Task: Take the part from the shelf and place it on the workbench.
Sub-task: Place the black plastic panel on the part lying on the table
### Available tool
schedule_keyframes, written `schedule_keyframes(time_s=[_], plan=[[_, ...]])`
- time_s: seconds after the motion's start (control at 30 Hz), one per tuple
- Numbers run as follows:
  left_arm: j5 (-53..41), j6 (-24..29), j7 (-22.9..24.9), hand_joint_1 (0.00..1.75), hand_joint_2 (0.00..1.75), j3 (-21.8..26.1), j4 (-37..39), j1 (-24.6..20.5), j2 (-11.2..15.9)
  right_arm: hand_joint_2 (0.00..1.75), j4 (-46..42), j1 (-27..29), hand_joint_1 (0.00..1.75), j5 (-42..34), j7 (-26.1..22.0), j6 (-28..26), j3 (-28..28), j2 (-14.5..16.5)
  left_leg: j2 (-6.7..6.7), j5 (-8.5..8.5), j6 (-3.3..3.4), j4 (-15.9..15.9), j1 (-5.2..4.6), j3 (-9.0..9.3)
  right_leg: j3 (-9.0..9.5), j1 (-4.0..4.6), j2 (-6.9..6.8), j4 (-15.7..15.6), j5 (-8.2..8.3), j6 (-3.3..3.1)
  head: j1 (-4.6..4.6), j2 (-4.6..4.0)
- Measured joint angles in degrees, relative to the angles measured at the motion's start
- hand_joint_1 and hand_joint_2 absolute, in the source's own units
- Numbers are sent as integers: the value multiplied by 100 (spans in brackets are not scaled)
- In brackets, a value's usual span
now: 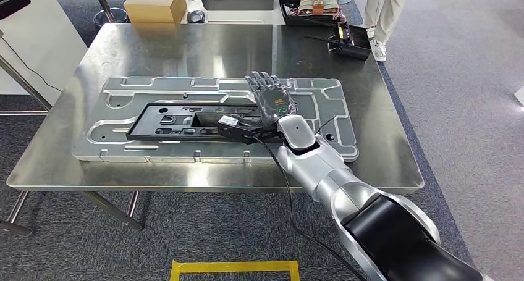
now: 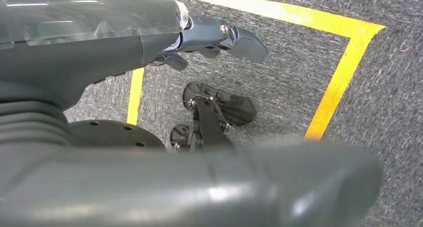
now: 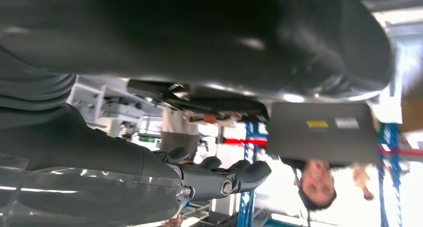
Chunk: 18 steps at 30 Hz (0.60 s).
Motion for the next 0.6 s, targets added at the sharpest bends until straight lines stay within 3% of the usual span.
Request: schedule_keyframes(time_s=[0.23,0.33,0.37,0.47,0.6], plan=[[154,53,-22,0,0,-1,0,-1,0,0,-390,240,0,-401,-870,-770,-681,85,0,0,0,-1,0,0,1,0,0,0,0,0,0,0],[201,80,-59,0,0,-1,0,-2,0,131,-679,404,0,-657,-1277,-1029,-928,127,-1,0,0,-1,0,0,1,0,-1,0,0,0,0,0],[211,91,-69,0,0,0,0,-2,0,131,-821,468,0,-789,-1452,-1090,-1024,134,-1,0,0,-1,0,0,1,0,-1,0,0,0,0,0],[236,112,-65,0,0,3,0,-1,0,0,-1371,699,0,-1244,-1969,-1140,-1311,136,-1,0,0,0,0,2,2,-1,-1,0,0,0,0,0],[273,128,-14,0,0,43,0,4,0,0,-2406,1160,0,-1898,-2466,-1036,-1596,81,-2,0,0,0,-1,2,2,-2,-1,-1,0,0,0,0]])
